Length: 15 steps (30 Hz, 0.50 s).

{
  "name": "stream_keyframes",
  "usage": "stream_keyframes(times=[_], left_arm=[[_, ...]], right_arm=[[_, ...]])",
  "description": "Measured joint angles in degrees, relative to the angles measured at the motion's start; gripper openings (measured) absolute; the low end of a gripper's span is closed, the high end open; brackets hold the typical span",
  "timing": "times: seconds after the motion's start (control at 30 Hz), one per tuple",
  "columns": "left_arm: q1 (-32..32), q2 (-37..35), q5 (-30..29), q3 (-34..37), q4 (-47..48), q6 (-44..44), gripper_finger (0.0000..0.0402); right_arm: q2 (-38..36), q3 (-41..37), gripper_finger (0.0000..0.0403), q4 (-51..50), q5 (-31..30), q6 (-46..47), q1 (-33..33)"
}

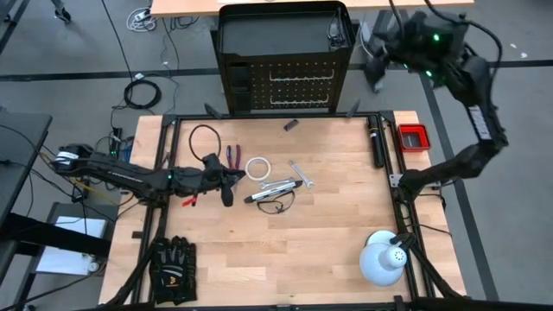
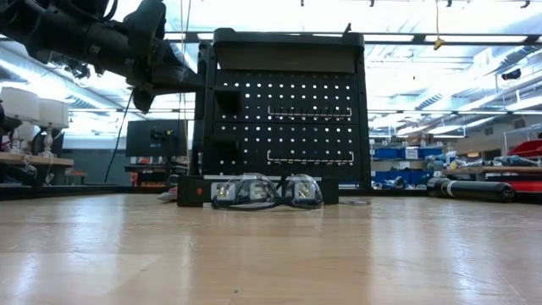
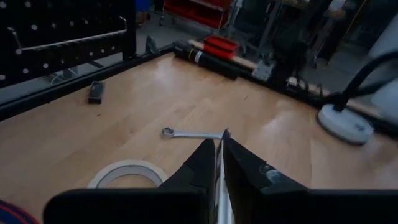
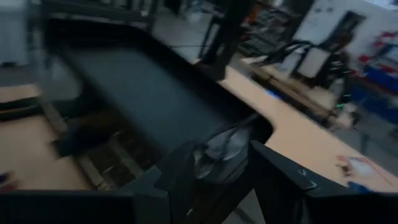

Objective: Hang tools onto peg board
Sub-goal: Put the black safety glass on top of the peg board

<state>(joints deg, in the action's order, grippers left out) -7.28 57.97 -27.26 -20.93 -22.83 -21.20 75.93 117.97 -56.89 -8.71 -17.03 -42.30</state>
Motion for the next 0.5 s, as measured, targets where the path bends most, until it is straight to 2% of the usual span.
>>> stream_keyframes(times=[0.17,0.33,0.5], left_arm=[[-1.7,7.0,-1.5,-6.8,1.5,8.1,0.0054],[-2.9,14.2,-2.0,-14.3,6.8,13.4,0.0078],[-3.0,19.5,9.2,-19.0,16.8,10.6,0.0089]], right_arm=[[-6.3,-5.0,0.0158,-6.8,-0.6,5.1,8.3],[-14.3,-21.4,0.0157,-2.1,-7.4,9.2,17.8],[-22.6,-41.7,0.0157,7.9,-8.1,13.7,24.4]])
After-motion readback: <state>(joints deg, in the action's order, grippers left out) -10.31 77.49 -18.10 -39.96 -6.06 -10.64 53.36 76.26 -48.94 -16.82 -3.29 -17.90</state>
